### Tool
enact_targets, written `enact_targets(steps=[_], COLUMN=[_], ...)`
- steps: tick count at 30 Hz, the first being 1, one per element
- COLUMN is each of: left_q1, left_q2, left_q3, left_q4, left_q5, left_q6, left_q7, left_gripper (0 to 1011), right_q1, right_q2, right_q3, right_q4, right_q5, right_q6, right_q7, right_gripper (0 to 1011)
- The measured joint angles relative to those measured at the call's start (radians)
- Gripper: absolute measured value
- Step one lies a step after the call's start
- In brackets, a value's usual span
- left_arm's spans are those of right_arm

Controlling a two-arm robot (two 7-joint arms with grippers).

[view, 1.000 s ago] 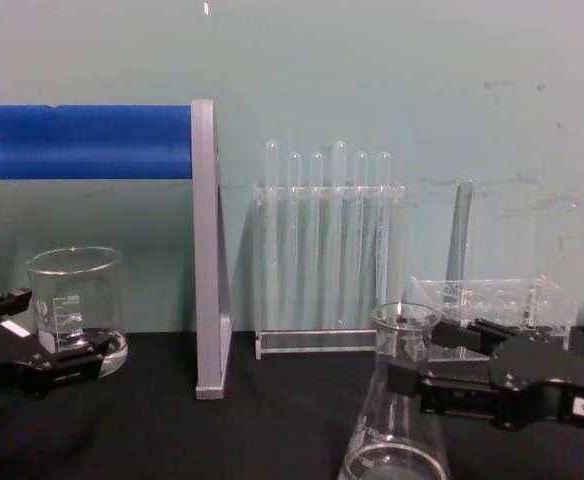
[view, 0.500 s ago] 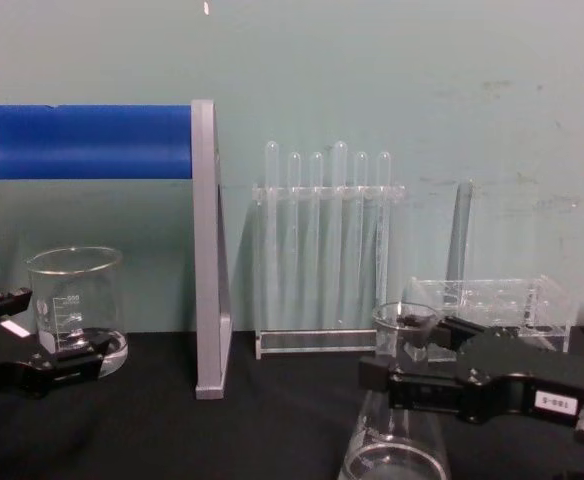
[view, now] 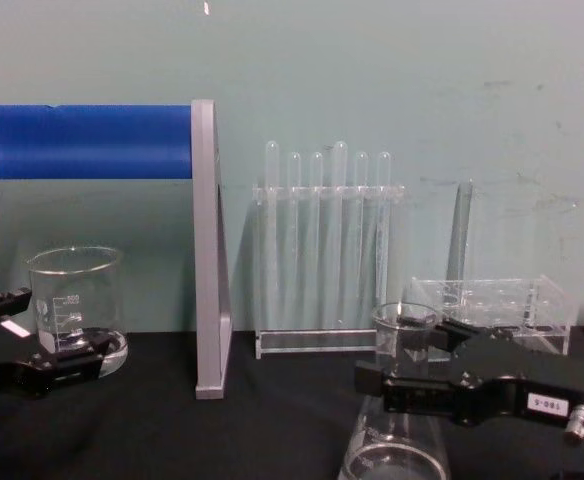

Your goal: Grasp the erlenmeyer flask with one hand, shake it three times, then place it back.

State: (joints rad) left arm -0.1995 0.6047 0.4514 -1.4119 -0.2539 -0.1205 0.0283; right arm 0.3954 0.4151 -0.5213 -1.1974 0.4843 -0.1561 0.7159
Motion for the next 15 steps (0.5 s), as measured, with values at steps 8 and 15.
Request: enact_targets(steps=[8,15], left_q1=[0.0,0.0], left_q2=[0.0,0.0], left_q3=[0.0,0.0], left_q4=[0.0,0.0], left_q5=[0.0,0.0], left_q6=[0.0,0.0], left_q7=[0.0,0.0], left_gripper=[1001,1001], right_q1=[-0.001,-0.001], right_q2=[0.0,0.0], right_q3=[0.002,0.002], right_q4=[-0.002,-0.002], right_q5=[-0.002,-0.002], right_q6=[0.002,0.002], right_q7=[-0.004,-0.003], right_gripper=[1003,1003])
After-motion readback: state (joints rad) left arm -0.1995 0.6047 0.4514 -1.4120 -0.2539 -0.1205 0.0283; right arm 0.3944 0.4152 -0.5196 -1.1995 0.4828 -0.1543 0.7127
